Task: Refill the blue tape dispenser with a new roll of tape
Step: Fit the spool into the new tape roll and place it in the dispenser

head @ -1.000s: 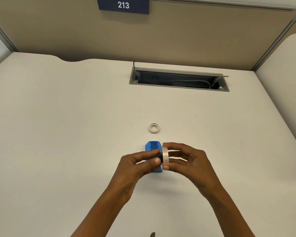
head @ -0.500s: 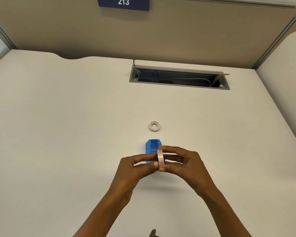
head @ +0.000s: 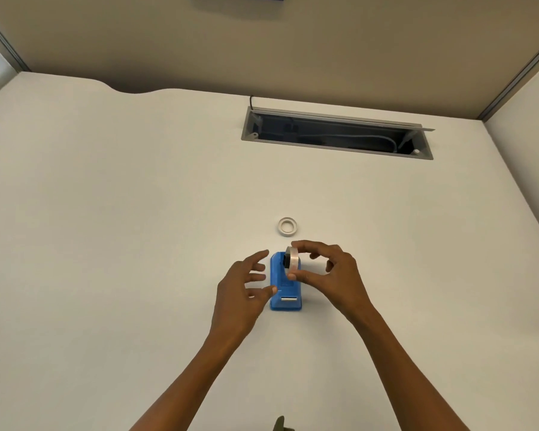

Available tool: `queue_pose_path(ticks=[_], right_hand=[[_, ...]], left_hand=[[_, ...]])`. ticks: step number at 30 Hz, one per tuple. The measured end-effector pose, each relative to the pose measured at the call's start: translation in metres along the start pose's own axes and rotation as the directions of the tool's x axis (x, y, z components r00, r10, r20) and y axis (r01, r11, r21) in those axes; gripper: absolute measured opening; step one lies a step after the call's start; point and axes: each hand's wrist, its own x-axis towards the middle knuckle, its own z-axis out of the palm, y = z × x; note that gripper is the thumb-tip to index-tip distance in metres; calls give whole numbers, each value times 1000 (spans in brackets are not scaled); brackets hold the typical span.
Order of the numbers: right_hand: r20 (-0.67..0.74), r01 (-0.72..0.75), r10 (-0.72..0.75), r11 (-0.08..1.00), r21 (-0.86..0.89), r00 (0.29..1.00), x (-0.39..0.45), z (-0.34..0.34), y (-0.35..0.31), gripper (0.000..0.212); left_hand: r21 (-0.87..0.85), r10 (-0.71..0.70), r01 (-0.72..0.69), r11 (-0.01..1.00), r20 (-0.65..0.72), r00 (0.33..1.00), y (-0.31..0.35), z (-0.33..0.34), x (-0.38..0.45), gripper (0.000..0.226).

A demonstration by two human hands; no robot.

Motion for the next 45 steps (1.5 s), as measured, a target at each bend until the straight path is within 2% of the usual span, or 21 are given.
queue_pose_path(ticks=[3, 7, 11, 22, 26, 31, 37, 40, 45], right_hand=[[30, -2, 4, 998, -68, 1000, 7, 3, 4, 44], [50, 13, -8, 994, -112, 999, 11, 4, 11, 44], [64, 17, -10, 993, -115, 998, 15, 6, 15, 44], [119, -5, 24, 988, -152, 993, 22, 9, 19, 45], [145, -14, 37, 988, -156, 989, 25, 7, 19, 46], [125, -6, 16, 997, -83, 992, 22, 9, 19, 55], [22, 5, -6, 999, 41, 1000, 15, 8, 21, 25], [19, 106, -107, 994, 28, 994, 13, 5, 23, 10], [73, 180, -176, 982, -49, 982, 12, 3, 23, 32]], left_hand=[[57, 21, -21, 998, 9, 1000, -8, 0, 3, 65], [12, -34, 34, 999, 40, 999, -14, 2, 6, 69], [-26, -71, 73, 997, 66, 995, -17, 1, 7, 68], [38, -114, 111, 993, 91, 989, -25, 2, 11, 62], [39, -14, 10, 999, 95, 995, -21, 3, 15, 61], [164, 128, -159, 973, 185, 974, -14, 11, 31, 60], [211, 179, -214, 954, 177, 968, -21, 17, 42, 59], [214, 173, -210, 954, 177, 969, -24, 18, 44, 62], [215, 113, -161, 963, 223, 968, -23, 17, 47, 53]])
